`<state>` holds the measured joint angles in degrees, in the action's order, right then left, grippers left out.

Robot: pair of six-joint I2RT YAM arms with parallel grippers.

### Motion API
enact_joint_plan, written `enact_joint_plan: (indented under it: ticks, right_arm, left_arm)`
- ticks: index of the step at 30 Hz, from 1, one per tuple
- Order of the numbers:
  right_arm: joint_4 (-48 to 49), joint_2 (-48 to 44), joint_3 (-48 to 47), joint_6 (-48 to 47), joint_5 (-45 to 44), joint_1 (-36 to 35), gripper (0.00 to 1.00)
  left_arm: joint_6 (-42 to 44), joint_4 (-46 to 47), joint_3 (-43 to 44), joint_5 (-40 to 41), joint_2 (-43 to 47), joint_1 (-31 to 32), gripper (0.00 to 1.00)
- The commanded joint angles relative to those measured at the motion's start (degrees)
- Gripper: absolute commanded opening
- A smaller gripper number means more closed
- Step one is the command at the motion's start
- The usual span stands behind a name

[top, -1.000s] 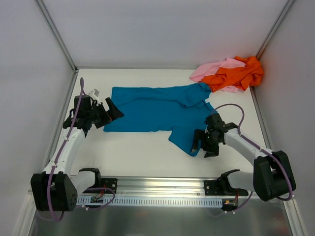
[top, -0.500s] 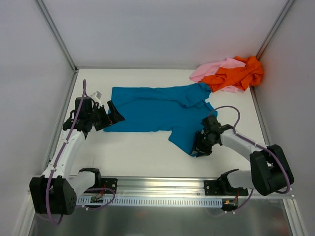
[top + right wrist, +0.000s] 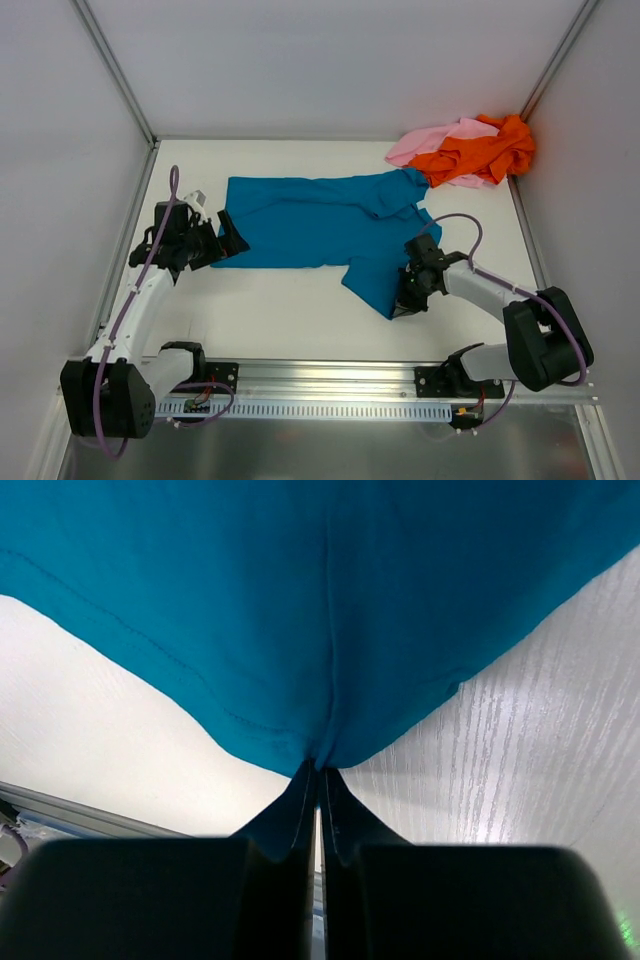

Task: Fold and stack the t-shirts
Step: Grap the side of the flattened tshirt closest away from the robot with both arms

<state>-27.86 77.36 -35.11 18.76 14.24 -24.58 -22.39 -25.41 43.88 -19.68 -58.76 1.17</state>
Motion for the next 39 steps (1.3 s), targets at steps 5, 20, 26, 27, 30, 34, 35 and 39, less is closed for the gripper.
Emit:
enact_joint_plan:
  ticks: [5, 20, 26, 27, 30, 34, 35, 39]
  right_arm:
    - [-3.43, -0.28, -3.64, -2.85, -5.19, -0.56, 0.00]
    - [-10.02, -2.83, -5.67, -5.49, -5.89, -0.47, 0.00]
    - [-11.25, -3.01, -6.28, -5.49, -6.33, -0.47, 0.00]
    - [-11.60, -3.01, -6.54, -5.41, -6.42, -0.47, 0.00]
    - [-12.04, -3.10, -6.72, -5.32, -6.68, -0.56, 0.00]
    - [-12.48, -3.01, -6.90, -5.23, -7.03, -0.47, 0.00]
    - [-12.57, -2.92, -6.99, -5.32, -7.03, -0.47, 0.00]
    - [-13.01, -2.74, -7.69, -5.40, -7.38, -0.56, 0.00]
  left_arm:
    - [1.57, -1.05, -2.74, 7.55, -5.65, -0.90, 0.99]
    - [-2.48, 18.80, -10.83, 2.45, -14.45, -8.64, 0.99]
    - [-2.39, 22.07, -11.45, 3.77, -16.65, -8.64, 0.99]
    - [-2.22, 22.07, -11.45, 4.21, -17.00, -8.55, 0.99]
    - [-1.87, 22.42, -11.62, 4.74, -17.70, -8.55, 0.98]
    - [-1.69, 22.77, -11.01, 4.65, -19.28, -8.64, 0.90]
    - [-1.60, 22.86, -10.83, 4.48, -19.72, -8.64, 0.87]
    - [-0.90, 22.77, -9.52, 3.86, -21.48, -8.64, 0.63]
